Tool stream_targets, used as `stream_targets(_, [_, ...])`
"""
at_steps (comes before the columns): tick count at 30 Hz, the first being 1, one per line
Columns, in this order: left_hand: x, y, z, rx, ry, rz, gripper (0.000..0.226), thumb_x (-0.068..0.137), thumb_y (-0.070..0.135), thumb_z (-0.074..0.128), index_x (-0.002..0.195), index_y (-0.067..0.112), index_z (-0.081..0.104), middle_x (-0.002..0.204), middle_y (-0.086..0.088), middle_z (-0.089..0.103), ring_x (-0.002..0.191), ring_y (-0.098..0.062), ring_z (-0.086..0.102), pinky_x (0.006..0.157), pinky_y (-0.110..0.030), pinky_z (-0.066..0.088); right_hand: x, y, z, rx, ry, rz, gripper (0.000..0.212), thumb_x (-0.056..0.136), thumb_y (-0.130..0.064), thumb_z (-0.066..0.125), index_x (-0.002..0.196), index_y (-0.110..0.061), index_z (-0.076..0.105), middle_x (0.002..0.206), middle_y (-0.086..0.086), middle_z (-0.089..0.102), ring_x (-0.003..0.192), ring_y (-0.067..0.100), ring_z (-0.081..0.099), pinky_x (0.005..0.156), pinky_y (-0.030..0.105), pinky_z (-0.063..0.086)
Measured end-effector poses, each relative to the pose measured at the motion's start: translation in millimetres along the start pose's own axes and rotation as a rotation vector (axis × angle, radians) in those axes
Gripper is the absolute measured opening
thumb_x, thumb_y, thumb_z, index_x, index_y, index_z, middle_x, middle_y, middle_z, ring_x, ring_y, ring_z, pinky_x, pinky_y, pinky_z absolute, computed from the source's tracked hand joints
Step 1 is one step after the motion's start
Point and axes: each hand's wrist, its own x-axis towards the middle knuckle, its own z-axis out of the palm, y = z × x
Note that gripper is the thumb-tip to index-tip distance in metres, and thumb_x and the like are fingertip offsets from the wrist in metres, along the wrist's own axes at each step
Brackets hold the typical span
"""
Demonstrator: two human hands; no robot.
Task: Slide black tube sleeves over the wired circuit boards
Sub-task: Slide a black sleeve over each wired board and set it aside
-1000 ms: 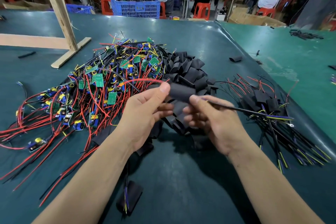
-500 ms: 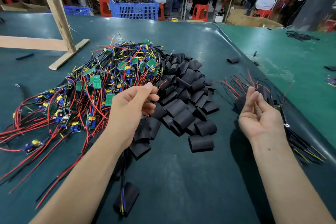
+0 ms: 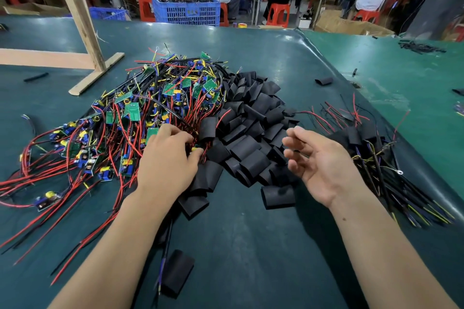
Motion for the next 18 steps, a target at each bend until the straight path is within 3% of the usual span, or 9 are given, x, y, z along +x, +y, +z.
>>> stream_targets(4, [2.4, -0.2, -1.9, -0.052, 0.018, -0.047, 0.025, 0.093, 0.027, 0.062, 0.115, 0.017, 0.069, 0.114, -0.007, 0.058, 0.1, -0.028, 0.058, 0.079, -0.033, 0.038, 0.7, 2.2, 1.1, -0.067, 0.007, -0.017, 0.012, 0.092, -0.02, 0.064, 0.086, -0.012, 0.07, 0.07, 0.001, 0.07, 0.052, 0.01, 0.061, 0.044, 0.019, 0.048])
stream_targets(7, [3.5, -0.5, -3.5, -0.103, -0.001, -0.078, 0.015, 0.093, 0.022, 0.062, 0.107, 0.017, 0.068, 0.107, -0.004, 0.063, 0.097, -0.026, 0.061, 0.081, -0.034, 0.044, 1.7, 7.1, 4.2, -0.148, 0.027, -0.055, 0.012, 0.092, -0.017, 0.064, 0.084, -0.01, 0.069, 0.068, 0.002, 0.07, 0.05, 0.01, 0.06, 0.043, 0.02, 0.048])
stream_targets(11, [5.4, -1.8, -6.0, -0.17, -0.004, -0.128, 0.022, 0.092, 0.014, 0.063, 0.114, 0.014, 0.063, 0.099, -0.002, 0.069, 0.094, -0.025, 0.063, 0.088, -0.039, 0.05, 1.2, 15.3, 9.8, -0.289, 0.02, -0.126, 0.01, 0.091, -0.016, 0.066, 0.084, -0.009, 0.071, 0.068, 0.002, 0.07, 0.051, 0.011, 0.059, 0.043, 0.021, 0.047])
stream_targets(15, [5.7, -0.5, -6.8, -0.204, 0.097, -0.174, 0.03, 0.089, 0.014, 0.057, 0.117, 0.015, 0.066, 0.094, -0.002, 0.07, 0.095, -0.028, 0.063, 0.088, -0.039, 0.05, 0.8, 20.9, 12.5, -0.381, -0.019, -0.175, 0.009, 0.092, -0.016, 0.065, 0.087, -0.01, 0.07, 0.068, 0.001, 0.071, 0.052, 0.01, 0.059, 0.045, 0.022, 0.048])
stream_targets(18, [7.2, -1.2, -8.2, -0.304, 0.173, -0.252, 0.012, 0.087, 0.018, 0.055, 0.089, 0.019, 0.067, 0.076, -0.004, 0.067, 0.078, -0.025, 0.061, 0.072, -0.033, 0.047, 0.9, 21.8, 12.3, -0.377, -0.027, -0.189, 0.01, 0.092, -0.016, 0.065, 0.086, -0.012, 0.07, 0.067, 0.002, 0.071, 0.052, 0.01, 0.059, 0.045, 0.022, 0.048])
